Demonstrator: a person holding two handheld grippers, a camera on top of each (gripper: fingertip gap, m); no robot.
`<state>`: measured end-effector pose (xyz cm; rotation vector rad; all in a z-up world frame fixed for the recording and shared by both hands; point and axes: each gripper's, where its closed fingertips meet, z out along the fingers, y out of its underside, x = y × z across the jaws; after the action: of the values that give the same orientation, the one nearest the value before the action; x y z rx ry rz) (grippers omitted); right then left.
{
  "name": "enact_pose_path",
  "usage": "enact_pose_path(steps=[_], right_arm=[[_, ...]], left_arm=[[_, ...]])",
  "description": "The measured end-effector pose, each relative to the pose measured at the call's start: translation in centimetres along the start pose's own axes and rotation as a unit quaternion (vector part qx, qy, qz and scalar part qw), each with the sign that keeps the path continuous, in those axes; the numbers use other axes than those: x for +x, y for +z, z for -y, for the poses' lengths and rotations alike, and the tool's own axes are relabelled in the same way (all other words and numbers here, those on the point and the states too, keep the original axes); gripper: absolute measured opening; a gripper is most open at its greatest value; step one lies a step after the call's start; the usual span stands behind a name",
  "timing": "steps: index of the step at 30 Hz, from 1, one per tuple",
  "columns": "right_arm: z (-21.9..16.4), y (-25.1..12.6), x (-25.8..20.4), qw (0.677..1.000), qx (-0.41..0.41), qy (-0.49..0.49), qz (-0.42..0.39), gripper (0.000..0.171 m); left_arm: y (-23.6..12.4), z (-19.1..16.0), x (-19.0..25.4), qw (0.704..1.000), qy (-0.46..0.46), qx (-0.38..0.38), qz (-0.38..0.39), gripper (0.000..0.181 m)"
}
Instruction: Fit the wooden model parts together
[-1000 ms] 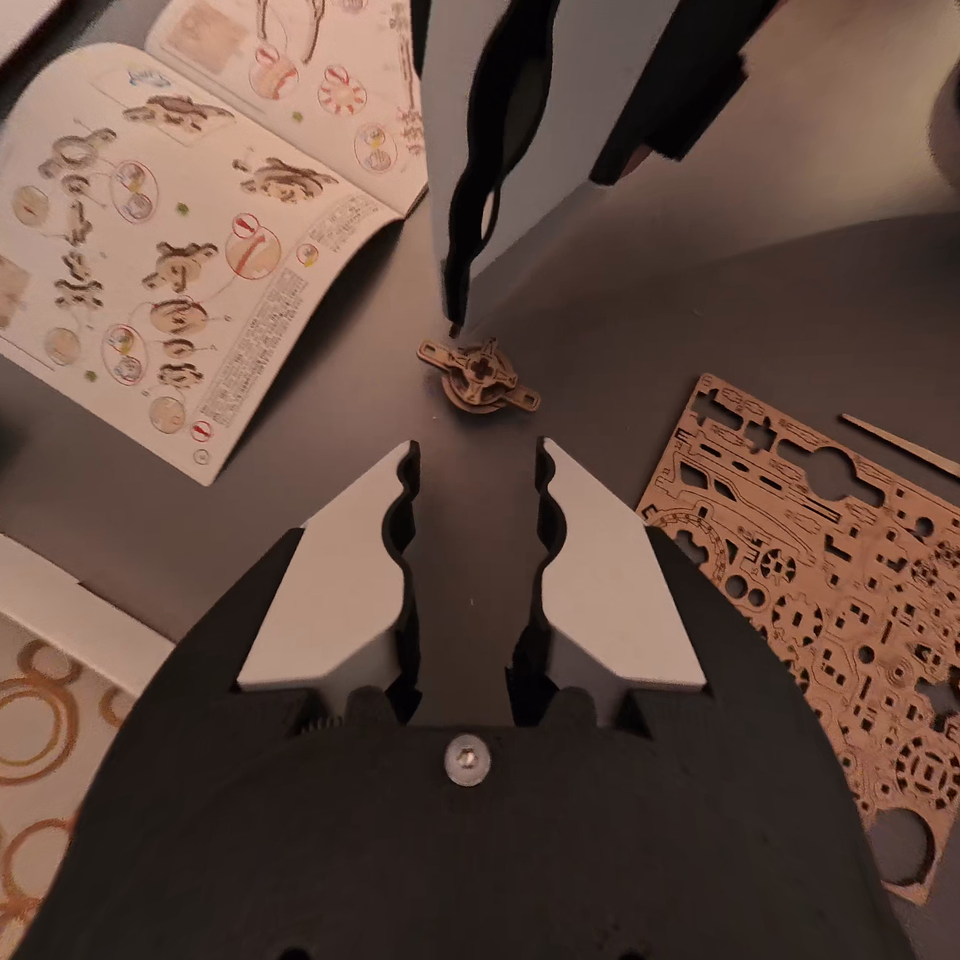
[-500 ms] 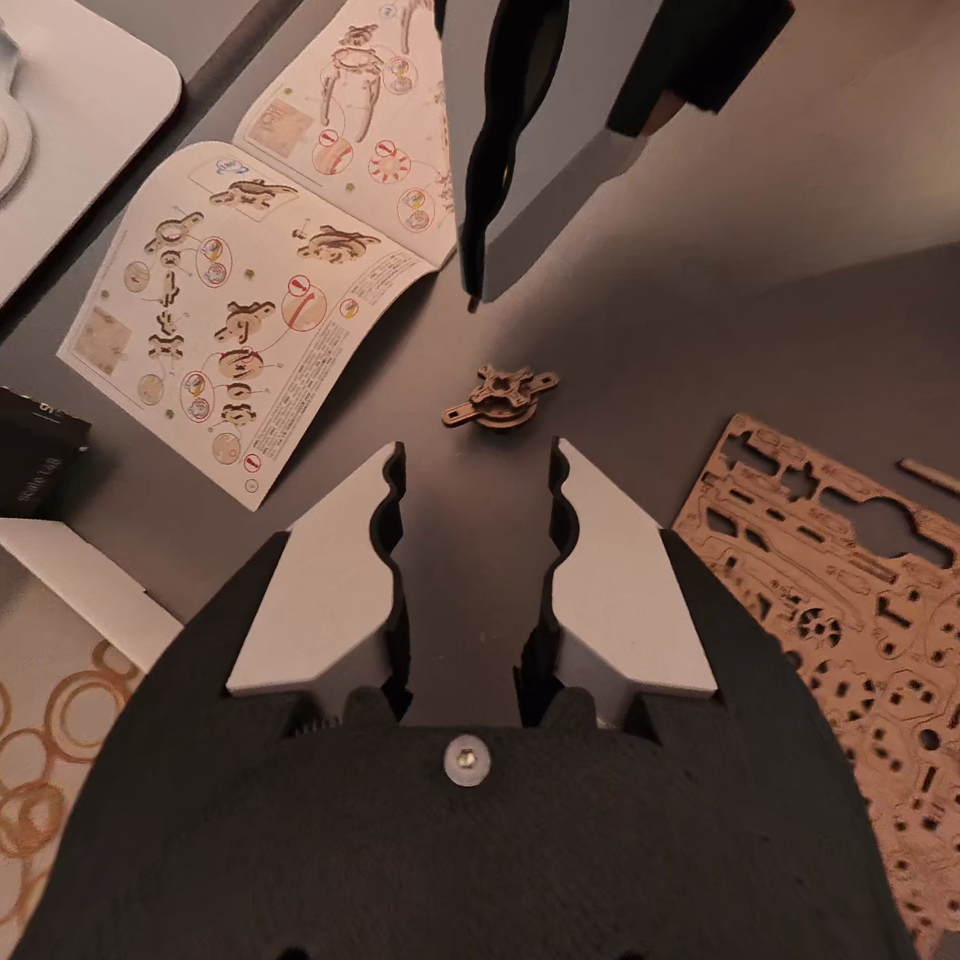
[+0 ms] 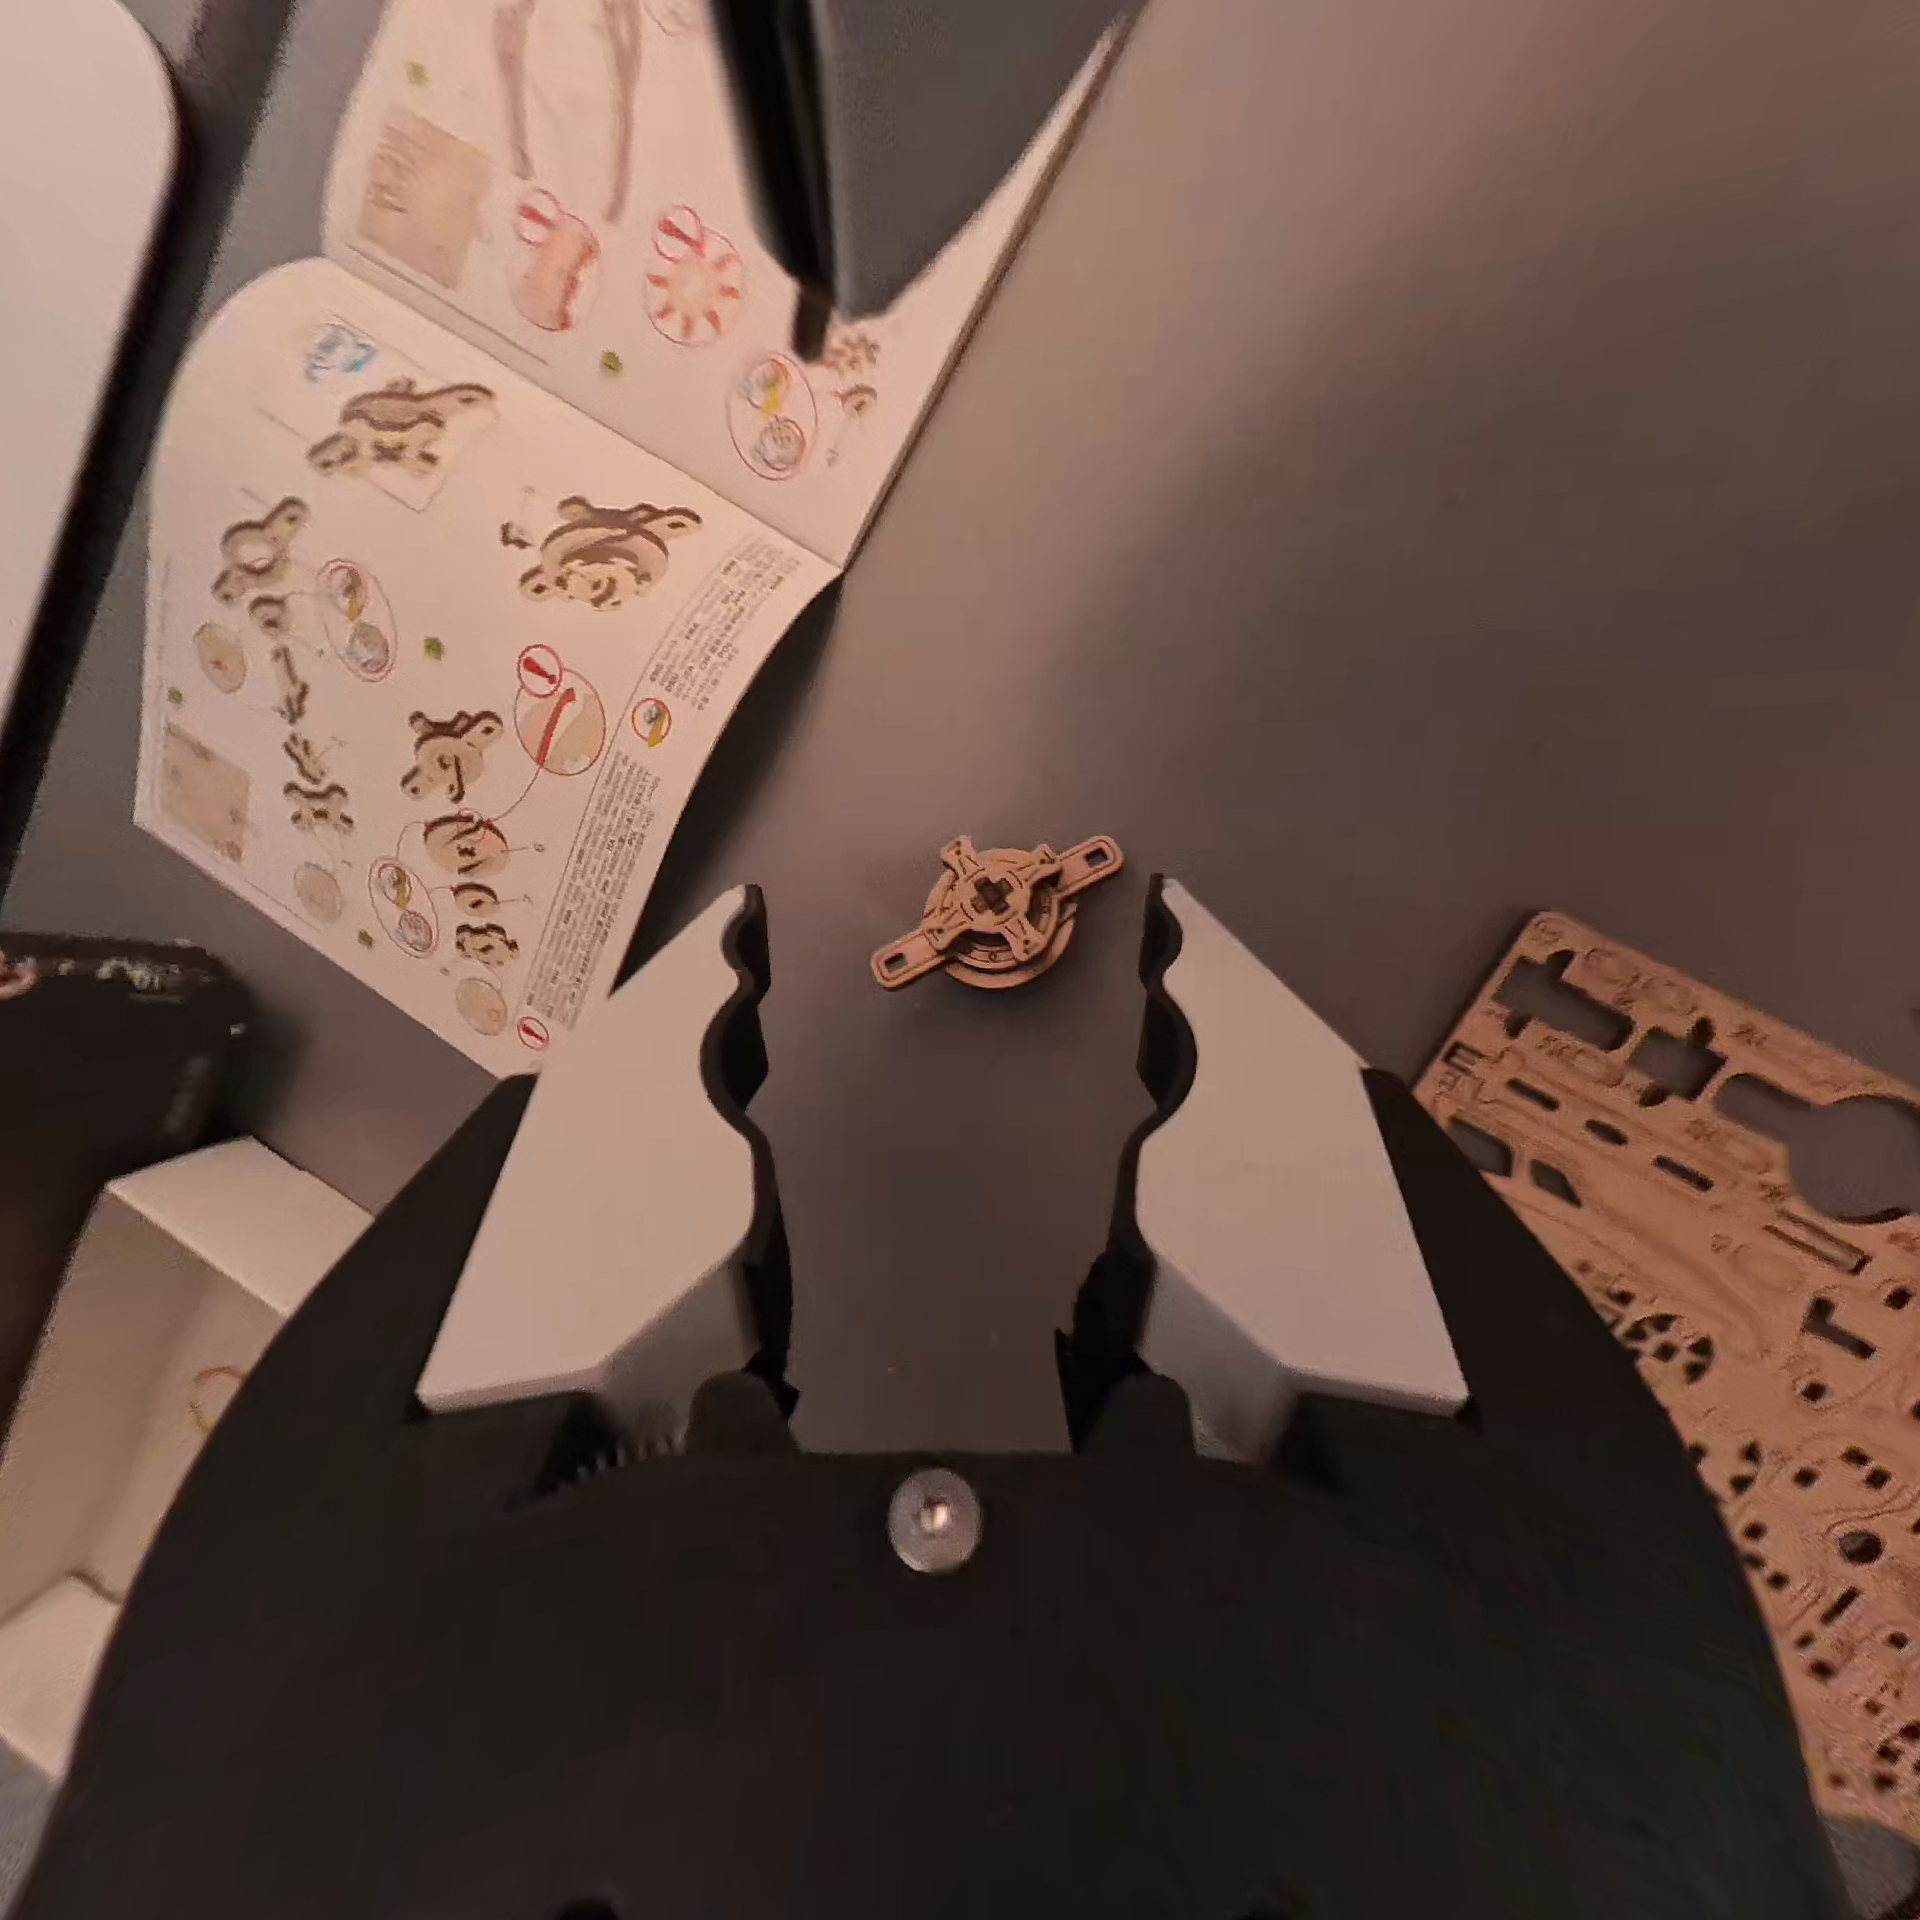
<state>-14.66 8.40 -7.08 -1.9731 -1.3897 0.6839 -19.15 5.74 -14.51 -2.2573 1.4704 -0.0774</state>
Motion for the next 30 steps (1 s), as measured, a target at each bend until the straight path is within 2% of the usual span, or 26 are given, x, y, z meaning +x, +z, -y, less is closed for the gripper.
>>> enact_pose_path(steps=[1, 5, 10, 14, 21, 30], right_arm=[[0.2, -0.2, 0.0, 1.0, 0.003, -0.002, -0.001, 0.002], [0.7, -0.7, -0.3, 1.0, 0.014, -0.008, 0.0, 0.002], [1.0, -1.1, -0.3, 1.0, 0.023, -0.009, -0.001, 0.001], [1.1, -1.2, -0.4, 1.0, 0.024, -0.012, -0.001, 0.002], [0.8, -1.7, 0.1, 1.0, 0.025, -0.004, -0.009, 0.002], [-0.2, -1.6, 1.1, 1.0, 0.013, 0.004, -0.019, 0.002]], left_arm=[[0.4, 0.0, 0.1, 1.0, 0.009, -0.013, -0.012, 0.07], [1.1, -0.4, 2.0, 0.994, 0.013, -0.051, -0.099, 0.059], [1.3, -1.5, 1.1, 0.991, 0.067, -0.092, -0.077, 0.055], [1.5, -1.4, 1.0, 0.986, 0.09, -0.106, -0.086, 0.031], [1.6, -1.4, 0.9, 0.983, 0.095, -0.135, -0.078, 0.034], [1.3, -1.4, 0.4, 0.993, 0.052, -0.063, -0.086, 0.03]])
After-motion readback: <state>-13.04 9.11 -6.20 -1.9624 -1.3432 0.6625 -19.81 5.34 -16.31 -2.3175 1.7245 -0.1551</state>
